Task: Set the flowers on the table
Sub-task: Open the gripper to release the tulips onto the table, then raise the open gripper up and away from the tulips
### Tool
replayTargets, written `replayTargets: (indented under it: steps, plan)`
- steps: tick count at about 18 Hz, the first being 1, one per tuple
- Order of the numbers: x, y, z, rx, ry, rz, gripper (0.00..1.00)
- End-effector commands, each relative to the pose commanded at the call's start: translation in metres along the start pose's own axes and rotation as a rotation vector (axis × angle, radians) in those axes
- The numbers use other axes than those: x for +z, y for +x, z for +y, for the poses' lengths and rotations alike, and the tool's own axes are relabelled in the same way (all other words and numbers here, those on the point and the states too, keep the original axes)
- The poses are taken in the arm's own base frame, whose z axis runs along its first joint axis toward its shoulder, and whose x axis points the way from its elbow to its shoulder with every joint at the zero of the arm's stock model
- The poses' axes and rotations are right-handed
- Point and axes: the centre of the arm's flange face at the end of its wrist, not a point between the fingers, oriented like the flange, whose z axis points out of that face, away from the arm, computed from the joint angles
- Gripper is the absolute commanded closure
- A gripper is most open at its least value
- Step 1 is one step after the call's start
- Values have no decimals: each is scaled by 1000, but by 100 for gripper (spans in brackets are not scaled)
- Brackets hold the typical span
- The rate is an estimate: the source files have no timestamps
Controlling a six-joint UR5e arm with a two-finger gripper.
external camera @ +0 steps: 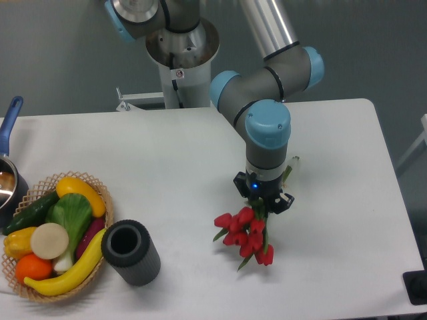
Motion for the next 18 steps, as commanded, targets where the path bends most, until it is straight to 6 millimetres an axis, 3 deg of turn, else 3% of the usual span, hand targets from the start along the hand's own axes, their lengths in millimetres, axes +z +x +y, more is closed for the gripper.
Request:
replayTargets:
  steps: [3, 5, 12, 18]
  plan:
    - [-1, -1, 0, 3, 0, -2, 29]
    - [-2, -3, 2, -3, 1, -5, 1]
    - [-6, -14, 13, -91, 22, -40, 0]
    - [-10, -32, 39, -139, 9, -56, 0]
